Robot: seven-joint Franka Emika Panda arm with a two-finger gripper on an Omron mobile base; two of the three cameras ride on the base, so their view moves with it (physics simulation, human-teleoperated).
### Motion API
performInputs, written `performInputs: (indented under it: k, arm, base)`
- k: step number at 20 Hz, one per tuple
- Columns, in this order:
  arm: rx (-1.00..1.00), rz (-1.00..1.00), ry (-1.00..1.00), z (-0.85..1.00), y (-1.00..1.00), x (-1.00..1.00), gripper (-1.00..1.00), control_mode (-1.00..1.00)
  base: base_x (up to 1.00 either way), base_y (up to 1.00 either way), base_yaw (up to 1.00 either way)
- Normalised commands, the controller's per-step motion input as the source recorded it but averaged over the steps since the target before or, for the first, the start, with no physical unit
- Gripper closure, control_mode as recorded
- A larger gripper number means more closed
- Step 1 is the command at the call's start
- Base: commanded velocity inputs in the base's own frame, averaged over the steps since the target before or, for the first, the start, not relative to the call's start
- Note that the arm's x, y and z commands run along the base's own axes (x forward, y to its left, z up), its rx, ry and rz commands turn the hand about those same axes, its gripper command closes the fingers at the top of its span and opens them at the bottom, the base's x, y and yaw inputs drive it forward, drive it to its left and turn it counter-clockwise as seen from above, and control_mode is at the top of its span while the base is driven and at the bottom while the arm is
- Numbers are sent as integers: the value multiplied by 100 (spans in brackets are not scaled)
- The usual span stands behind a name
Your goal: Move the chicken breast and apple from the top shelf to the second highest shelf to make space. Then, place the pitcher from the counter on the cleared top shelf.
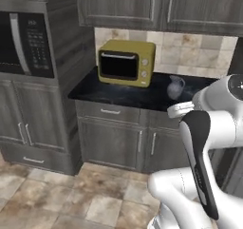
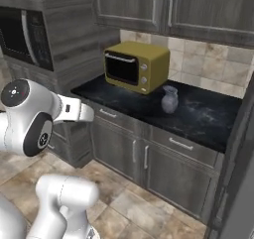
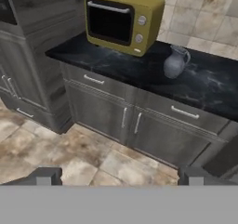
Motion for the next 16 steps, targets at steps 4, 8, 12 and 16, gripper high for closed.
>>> performInputs:
  k: [4,8,12,16]
  arm:
    - [0,0,0,0,0,0,-100,100]
    - [0,0,0,0,0,0,-100,100]
    - [0,0,0,0,0,0,-100,100]
    - [0,0,0,0,0,0,-100,100]
  base:
    - [74,34,-4]
    - [75,11,-5]
    - [72,0,-4]
    - [67,-6,-5]
